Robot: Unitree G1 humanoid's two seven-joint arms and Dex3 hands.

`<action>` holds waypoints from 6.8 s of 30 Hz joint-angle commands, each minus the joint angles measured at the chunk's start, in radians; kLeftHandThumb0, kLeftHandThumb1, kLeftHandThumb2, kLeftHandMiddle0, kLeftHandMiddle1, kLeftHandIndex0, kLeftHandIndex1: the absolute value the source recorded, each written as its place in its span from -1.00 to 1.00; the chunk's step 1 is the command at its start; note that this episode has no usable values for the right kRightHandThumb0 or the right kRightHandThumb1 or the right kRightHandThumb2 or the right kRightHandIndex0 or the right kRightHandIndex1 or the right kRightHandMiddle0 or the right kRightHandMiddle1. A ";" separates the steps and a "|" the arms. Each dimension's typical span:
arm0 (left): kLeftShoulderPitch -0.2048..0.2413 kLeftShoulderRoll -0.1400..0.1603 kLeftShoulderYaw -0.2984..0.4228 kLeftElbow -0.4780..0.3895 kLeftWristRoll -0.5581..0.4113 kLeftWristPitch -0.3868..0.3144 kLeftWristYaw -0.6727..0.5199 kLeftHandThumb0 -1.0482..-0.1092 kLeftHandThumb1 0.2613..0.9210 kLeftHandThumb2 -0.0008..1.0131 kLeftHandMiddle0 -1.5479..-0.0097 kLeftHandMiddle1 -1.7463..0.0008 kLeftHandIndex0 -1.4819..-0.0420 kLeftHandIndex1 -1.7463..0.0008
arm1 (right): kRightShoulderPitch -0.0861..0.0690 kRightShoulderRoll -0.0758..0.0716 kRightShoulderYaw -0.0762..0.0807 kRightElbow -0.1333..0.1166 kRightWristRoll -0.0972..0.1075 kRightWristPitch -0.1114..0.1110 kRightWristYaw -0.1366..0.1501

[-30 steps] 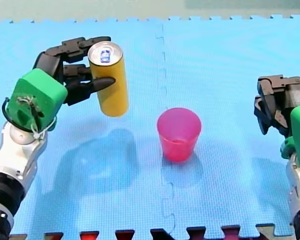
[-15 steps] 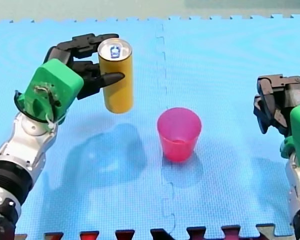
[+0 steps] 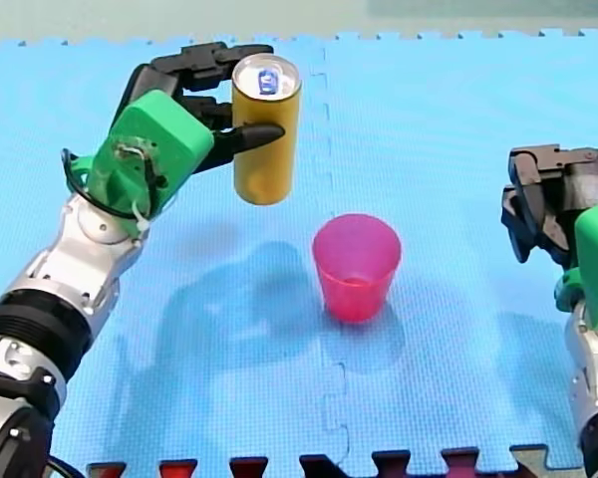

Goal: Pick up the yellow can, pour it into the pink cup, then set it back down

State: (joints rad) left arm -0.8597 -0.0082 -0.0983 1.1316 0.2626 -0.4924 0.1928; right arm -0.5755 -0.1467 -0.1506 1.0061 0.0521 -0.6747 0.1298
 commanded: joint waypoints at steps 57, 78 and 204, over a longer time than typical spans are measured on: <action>0.022 0.069 -0.354 -0.082 0.470 0.028 0.565 0.51 0.41 -1.00 -0.76 1.00 -0.68 1.00 | -0.019 0.006 -0.030 0.098 0.008 -0.126 0.010; 0.012 0.083 -0.455 -0.090 0.598 0.087 0.798 0.51 0.50 -0.99 -0.74 1.00 -0.67 1.00 | -0.028 0.001 -0.031 0.111 0.012 -0.125 0.027; 0.300 -0.048 0.200 -0.117 -0.332 -0.265 -0.234 0.35 0.52 -1.00 -0.68 1.00 -0.64 1.00 | -0.048 -0.031 -0.049 0.155 0.015 -0.093 0.046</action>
State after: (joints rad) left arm -0.5647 -0.0640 0.1020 1.0297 -0.0746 -0.7602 -0.0408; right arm -0.6202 -0.1708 -0.1955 1.1597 0.0623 -0.7708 0.1747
